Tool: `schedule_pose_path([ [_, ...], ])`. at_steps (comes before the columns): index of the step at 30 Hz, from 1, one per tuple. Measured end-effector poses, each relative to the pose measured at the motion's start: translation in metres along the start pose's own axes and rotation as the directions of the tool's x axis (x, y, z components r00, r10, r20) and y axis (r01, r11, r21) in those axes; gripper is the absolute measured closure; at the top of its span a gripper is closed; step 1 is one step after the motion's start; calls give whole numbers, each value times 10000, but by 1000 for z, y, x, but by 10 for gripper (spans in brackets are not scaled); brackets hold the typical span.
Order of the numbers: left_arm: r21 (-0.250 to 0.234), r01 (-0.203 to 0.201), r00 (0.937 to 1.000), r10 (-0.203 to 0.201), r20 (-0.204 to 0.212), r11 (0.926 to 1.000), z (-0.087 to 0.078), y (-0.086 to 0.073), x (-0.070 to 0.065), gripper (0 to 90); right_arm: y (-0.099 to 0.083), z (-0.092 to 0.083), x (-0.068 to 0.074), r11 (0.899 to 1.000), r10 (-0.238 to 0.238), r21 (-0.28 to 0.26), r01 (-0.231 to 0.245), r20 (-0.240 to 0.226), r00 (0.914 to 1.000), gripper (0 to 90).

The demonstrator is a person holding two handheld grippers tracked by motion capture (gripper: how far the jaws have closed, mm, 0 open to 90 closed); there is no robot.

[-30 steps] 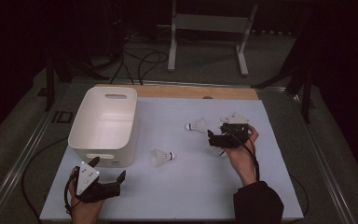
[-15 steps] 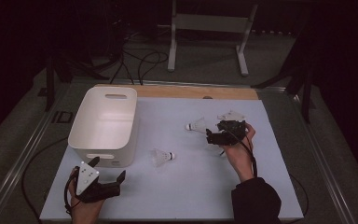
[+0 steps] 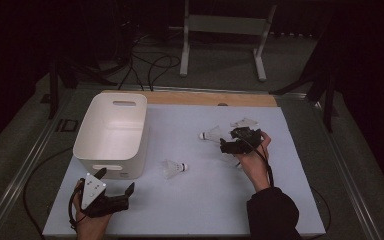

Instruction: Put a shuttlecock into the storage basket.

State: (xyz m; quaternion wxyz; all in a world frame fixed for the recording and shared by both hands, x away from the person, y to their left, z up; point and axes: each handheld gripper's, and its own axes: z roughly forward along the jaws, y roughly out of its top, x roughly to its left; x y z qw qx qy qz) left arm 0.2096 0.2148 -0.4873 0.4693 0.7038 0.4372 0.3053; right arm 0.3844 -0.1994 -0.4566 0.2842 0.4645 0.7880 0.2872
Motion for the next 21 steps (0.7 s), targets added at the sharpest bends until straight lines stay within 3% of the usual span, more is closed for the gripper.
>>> schedule_pose_path([
  [9,-20,7,10000,-7,4,10000,0,0,0,0,-2,11,4,9985,-79,551,78,8,10000,148],
  [21,-39,20,10000,-20,5,10000,-1,0,0,0,-9,15,5,9914,-353,1256,378,-221,9991,409],
])
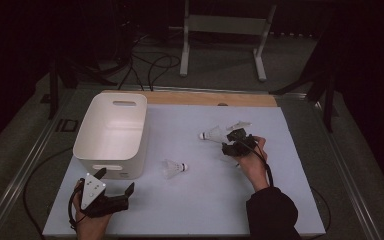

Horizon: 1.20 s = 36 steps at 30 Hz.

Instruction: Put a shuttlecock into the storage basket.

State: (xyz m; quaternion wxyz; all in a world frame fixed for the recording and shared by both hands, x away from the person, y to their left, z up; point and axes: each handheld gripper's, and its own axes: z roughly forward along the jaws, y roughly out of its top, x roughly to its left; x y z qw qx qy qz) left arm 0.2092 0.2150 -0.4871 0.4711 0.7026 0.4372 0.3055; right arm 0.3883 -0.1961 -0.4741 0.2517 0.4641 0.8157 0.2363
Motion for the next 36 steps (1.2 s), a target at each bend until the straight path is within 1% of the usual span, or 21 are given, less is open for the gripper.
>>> schedule_pose_path([
  [3,10,-22,10000,22,-5,10000,0,0,0,0,-4,-7,-2,9998,138,168,-136,-127,9998,463],
  [9,-27,5,10000,-5,-10,10000,0,0,0,0,-9,-22,-5,9996,161,230,-155,-291,9994,514],
  [12,-16,-16,10000,16,-33,10000,0,0,-1,0,-11,-30,-8,9992,284,277,-274,-345,9990,545],
  [17,-59,14,10000,-14,-50,10000,0,0,0,0,-17,-39,-12,9985,404,388,-388,-410,9983,582],
  [21,-77,-9,10000,8,-64,10000,-1,0,0,0,-26,-44,-14,9982,441,426,-418,-540,9976,631],
  [22,-79,-15,10000,15,-67,10000,-1,0,0,0,-29,-45,-15,9978,480,482,-454,-554,9973,660],
  [24,-78,-12,10000,12,-70,10000,0,0,0,0,-37,-45,-17,9971,583,532,-546,-711,9958,687],
  [25,-67,-20,10000,19,-77,10000,0,0,-1,0,-40,-45,-18,9966,652,540,-615,-692,9955,710],
  [30,-86,-6,9999,6,-104,10000,0,0,0,0,-51,-47,-23,9954,897,418,-863,-880,9921,829],
  [33,-97,3,9999,-4,-126,10000,0,0,0,0,-52,-51,-24,9962,860,235,-843,-814,9930,857],
  [36,-89,-2,9999,1,-112,10000,0,0,1,0,-52,-54,-23,9957,925,57,-924,-815,9924,880],
])
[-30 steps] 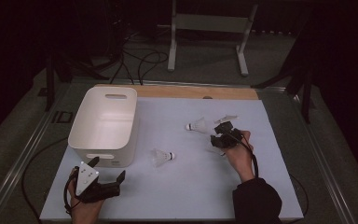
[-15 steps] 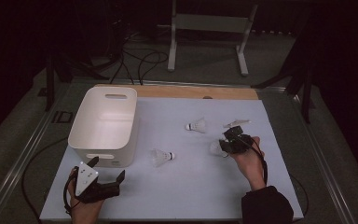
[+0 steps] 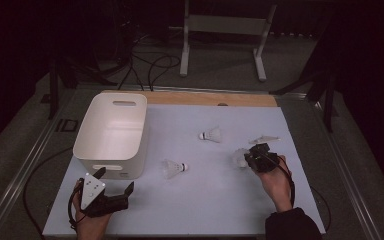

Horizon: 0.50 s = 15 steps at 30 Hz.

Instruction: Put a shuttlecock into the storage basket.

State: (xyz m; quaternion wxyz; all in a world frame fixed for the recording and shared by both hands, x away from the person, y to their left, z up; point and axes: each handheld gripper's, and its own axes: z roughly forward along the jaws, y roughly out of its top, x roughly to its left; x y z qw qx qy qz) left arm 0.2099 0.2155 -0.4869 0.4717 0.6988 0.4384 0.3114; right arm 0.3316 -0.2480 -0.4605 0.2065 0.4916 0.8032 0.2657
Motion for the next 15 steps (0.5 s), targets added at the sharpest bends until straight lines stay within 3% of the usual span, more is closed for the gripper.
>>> schedule_pose_path([
  [15,-75,151,9999,-151,-12,9999,2,1,3,0,3,-11,6,9978,61,-666,-71,-148,9999,887],
])
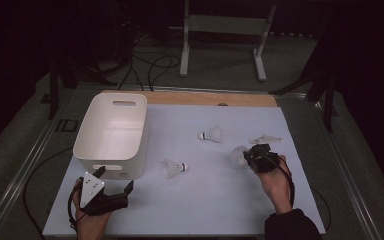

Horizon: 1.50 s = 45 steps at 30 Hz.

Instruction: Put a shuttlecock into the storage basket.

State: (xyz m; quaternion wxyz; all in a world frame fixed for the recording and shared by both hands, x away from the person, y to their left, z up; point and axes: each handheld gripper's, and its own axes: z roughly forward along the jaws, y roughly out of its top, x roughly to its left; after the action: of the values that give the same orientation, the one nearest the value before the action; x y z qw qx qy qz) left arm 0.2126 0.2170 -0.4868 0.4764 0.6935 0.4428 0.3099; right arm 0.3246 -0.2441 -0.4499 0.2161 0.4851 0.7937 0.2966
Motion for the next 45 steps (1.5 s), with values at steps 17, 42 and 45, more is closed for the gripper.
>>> schedule_pose_path([
  [17,-44,75,9999,-75,-71,10000,4,0,6,0,16,-15,14,9972,-327,-681,313,-197,9993,886],
  [42,-42,151,9998,-151,-114,9999,4,-1,7,0,36,-23,26,9924,-690,-1050,642,-426,9967,886],
  [45,-53,158,9998,-158,-115,9999,3,-1,6,0,39,-23,28,9920,-663,-1108,606,-488,9966,886],
])
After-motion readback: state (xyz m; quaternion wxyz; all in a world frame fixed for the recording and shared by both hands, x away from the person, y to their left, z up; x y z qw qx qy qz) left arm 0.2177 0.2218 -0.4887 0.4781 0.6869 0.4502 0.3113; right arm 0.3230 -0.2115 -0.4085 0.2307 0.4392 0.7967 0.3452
